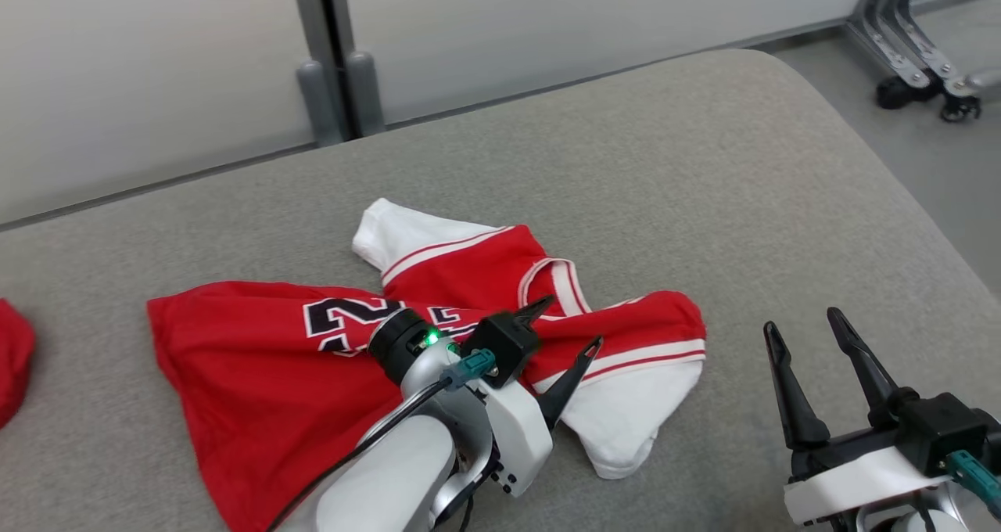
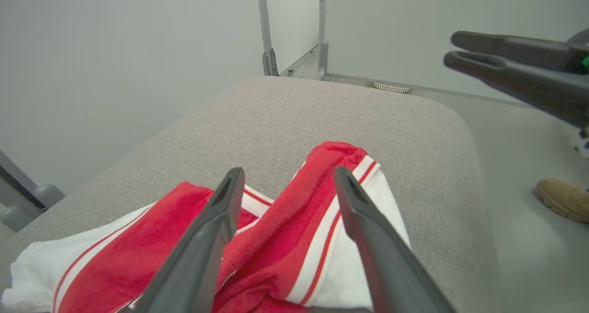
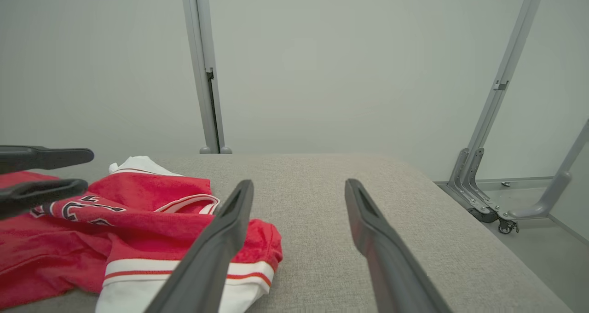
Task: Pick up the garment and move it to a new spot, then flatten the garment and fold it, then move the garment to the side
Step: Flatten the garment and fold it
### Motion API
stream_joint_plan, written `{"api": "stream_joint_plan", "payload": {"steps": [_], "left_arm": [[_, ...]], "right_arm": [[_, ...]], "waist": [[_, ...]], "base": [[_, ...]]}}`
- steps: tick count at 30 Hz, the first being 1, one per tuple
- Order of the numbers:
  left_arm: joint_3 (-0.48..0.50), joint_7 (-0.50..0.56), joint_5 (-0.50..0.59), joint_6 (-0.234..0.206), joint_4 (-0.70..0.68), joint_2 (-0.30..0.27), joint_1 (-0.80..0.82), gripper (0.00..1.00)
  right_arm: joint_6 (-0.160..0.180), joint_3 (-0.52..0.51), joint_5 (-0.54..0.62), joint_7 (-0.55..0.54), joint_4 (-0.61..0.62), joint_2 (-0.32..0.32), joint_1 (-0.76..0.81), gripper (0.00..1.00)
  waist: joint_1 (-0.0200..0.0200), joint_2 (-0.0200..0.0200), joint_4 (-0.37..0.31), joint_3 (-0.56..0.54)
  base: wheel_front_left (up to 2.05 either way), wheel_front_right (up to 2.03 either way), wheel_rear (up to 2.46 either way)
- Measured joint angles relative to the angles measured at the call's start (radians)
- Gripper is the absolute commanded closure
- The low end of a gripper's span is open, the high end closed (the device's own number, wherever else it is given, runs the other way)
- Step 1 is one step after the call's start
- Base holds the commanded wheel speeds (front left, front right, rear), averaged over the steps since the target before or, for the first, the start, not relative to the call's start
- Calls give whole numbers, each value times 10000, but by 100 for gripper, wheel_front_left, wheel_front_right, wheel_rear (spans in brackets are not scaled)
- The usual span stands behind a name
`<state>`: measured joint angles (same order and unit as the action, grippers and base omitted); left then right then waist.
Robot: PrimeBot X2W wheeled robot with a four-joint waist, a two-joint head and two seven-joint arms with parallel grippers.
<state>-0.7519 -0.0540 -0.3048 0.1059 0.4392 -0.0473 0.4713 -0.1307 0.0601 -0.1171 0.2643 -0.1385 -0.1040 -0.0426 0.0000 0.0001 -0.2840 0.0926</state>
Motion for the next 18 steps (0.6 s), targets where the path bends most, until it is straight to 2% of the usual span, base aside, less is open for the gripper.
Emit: {"api": "stream_joint_plan", "payload": {"steps": [7,8,10,11,15,18], "left_arm": [[-1127,685,-1016,-667,2109,4,1321,1],[-1243,727,-1110,-715,2382,-6,1447,16],[-1436,863,-1321,-763,2886,0,1595,95],[-1494,855,-1459,-771,3074,-6,1621,100],[-1534,596,-2186,-872,3202,0,1760,100],[-1363,178,-2380,-1404,3218,12,2148,100]], "right_arm": [[0,-38,-121,0,-58,184,-144,0],[0,-42,-125,0,-67,207,-144,0],[0,-33,-151,0,-75,242,-148,0],[0,-23,-153,0,-82,259,-151,0],[0,-128,-182,0,-84,305,-150,0],[0,-265,-194,0,-61,330,-132,0]], "waist": [[0,0,-1277,495],[0,0,-1403,541],[0,0,-1609,621],[1,0,-1695,652],[0,0,-1835,714],[0,0,-1730,716]], "base": [[0,0,0],[0,0,0],[0,0,0],[0,0,0],[0,0,0],[0,0,0]]}}
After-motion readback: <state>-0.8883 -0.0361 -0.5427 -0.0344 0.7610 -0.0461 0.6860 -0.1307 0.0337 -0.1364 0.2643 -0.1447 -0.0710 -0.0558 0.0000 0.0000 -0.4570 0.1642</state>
